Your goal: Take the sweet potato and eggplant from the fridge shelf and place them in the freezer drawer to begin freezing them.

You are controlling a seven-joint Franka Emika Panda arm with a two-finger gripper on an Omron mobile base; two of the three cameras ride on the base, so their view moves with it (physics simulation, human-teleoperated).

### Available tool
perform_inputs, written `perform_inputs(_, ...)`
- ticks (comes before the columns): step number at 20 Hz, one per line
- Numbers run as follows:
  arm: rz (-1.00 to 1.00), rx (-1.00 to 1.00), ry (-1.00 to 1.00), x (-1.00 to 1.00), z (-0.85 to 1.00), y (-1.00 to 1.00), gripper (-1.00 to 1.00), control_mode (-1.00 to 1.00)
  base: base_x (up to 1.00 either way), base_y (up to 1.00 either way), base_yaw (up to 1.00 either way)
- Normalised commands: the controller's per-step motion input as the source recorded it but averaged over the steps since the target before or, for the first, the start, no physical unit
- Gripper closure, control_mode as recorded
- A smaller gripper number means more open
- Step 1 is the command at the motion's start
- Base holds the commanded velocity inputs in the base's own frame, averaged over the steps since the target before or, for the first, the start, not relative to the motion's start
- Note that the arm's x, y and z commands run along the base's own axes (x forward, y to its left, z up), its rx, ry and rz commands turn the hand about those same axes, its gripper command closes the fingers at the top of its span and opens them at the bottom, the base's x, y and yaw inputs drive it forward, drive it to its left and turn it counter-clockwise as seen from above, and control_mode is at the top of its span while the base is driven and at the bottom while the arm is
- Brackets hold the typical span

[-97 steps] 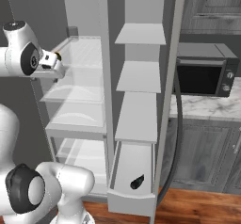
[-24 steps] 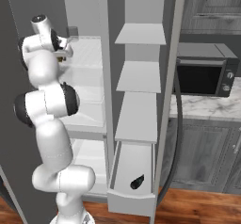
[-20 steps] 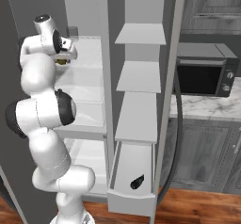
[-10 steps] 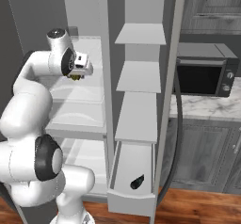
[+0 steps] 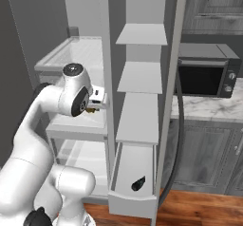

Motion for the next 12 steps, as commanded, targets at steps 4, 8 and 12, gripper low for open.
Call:
perform_inputs(4,-0.32,-0.11,0.3,-0.14,-0.66,-0.83,1.0,-1.0,0.0,0.0,0.0)
perform_inputs(8,-0.28,-0.04,0.22,0.07,-0.81,-0.91,1.0,-1.0,0.0,0.0,0.0)
perform_inputs(12,-0.21,0.01,0.12,0.37,-0.7,-0.53,1.0,-1.0,0.0,0.0,0.0)
